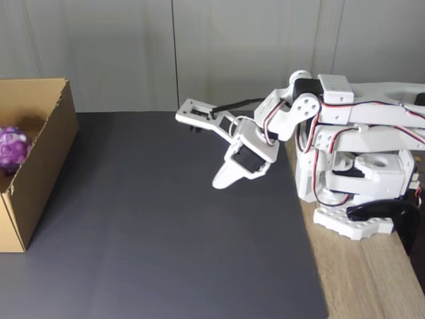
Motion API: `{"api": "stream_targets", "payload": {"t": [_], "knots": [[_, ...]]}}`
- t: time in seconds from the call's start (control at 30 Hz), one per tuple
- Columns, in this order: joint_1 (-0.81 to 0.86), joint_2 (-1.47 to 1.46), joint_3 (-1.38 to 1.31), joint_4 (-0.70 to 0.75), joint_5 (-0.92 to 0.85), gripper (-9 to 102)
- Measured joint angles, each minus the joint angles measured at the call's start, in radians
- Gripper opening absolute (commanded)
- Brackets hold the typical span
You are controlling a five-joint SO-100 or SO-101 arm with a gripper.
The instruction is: Grasp a ball and put it in the box.
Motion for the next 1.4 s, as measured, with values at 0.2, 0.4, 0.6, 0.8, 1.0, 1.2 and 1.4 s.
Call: {"api": "stream_targets", "payload": {"t": [0.2,0.4,0.6,0.8,1.0,1.2,1.4], "knots": [[-0.038,0.0,0.0,0.107,0.0,0],[-0.084,0.014,0.0,0.16,0.041,0],[-0.126,0.012,-0.002,0.247,0.075,0],[-0.124,0.014,-0.006,0.276,0.075,0],[-0.097,0.014,-0.006,0.281,0.075,0],[-0.078,0.014,-0.008,0.282,0.075,0],[-0.077,0.014,-0.008,0.282,0.075,0]]}}
